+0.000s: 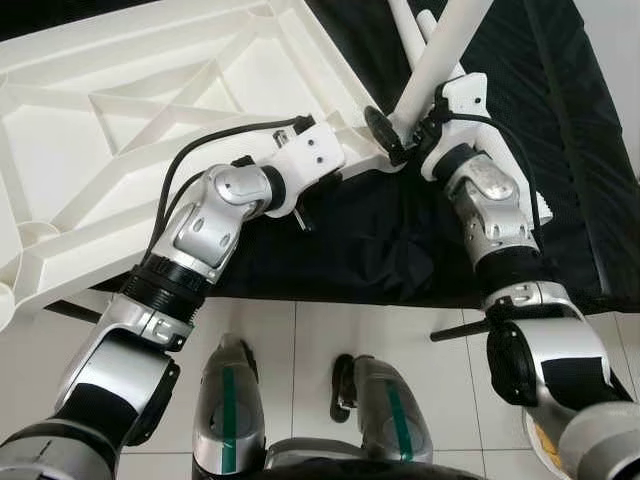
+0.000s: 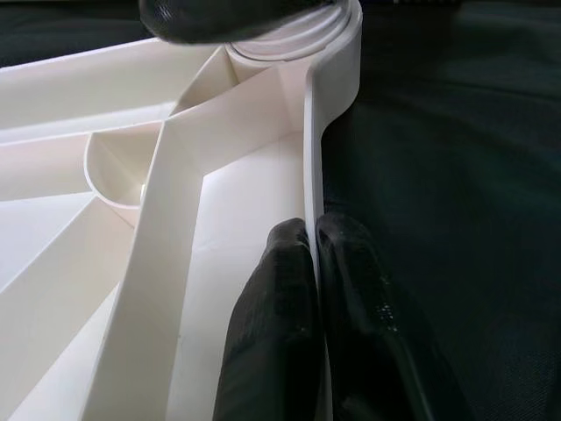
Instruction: Building children table
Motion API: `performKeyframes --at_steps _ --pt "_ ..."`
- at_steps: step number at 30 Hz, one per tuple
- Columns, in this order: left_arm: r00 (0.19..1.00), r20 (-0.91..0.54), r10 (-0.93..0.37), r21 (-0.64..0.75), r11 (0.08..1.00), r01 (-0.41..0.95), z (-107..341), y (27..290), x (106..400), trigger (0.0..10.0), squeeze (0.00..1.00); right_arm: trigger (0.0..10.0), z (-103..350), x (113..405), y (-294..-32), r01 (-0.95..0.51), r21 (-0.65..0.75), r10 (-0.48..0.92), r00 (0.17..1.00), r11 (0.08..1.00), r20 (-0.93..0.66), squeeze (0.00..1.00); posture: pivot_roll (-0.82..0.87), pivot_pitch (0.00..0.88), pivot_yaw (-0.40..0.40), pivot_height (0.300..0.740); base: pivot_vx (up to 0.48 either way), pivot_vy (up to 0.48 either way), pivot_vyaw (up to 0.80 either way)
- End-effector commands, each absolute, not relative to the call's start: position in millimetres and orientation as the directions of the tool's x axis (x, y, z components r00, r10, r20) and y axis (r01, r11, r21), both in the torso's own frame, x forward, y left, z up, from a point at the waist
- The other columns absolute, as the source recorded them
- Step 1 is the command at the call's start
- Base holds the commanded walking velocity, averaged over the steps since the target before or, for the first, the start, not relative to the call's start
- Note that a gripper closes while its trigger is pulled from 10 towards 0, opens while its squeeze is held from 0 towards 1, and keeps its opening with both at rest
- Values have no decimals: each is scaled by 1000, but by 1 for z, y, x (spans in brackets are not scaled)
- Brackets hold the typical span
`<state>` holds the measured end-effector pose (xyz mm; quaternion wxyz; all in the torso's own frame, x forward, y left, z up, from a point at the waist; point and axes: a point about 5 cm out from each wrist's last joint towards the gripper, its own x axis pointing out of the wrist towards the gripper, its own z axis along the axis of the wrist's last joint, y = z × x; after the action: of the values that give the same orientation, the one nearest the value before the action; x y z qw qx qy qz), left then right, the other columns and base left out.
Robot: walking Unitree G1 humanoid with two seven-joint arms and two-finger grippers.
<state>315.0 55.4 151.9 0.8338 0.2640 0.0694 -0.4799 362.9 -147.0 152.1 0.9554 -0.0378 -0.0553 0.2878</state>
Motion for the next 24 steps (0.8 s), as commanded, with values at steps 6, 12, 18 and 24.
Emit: performKeyframes --at_steps 6,12,18,24 --pt "536 -297 -790 408 403 819 166 46 311 10000 0 7725 155 367 -153 -575 -125 585 808 808 71 0 83 51 -60 740 0 0 0" --pt "533 -298 -792 407 399 821 165 45 310 10000 0 0 154 368 -156 -589 -106 597 799 801 76 0 84 55 -58 740 0 0 0" --pt "529 -300 -794 404 397 824 165 45 309 10000 0 0 151 368 -157 -607 -99 614 785 789 82 0 84 58 -57 740 0 0 0" --pt "529 -299 -794 403 397 824 165 45 309 10000 0 10000 149 368 -156 -593 -81 599 796 801 87 0 83 62 -59 740 0 0 0"
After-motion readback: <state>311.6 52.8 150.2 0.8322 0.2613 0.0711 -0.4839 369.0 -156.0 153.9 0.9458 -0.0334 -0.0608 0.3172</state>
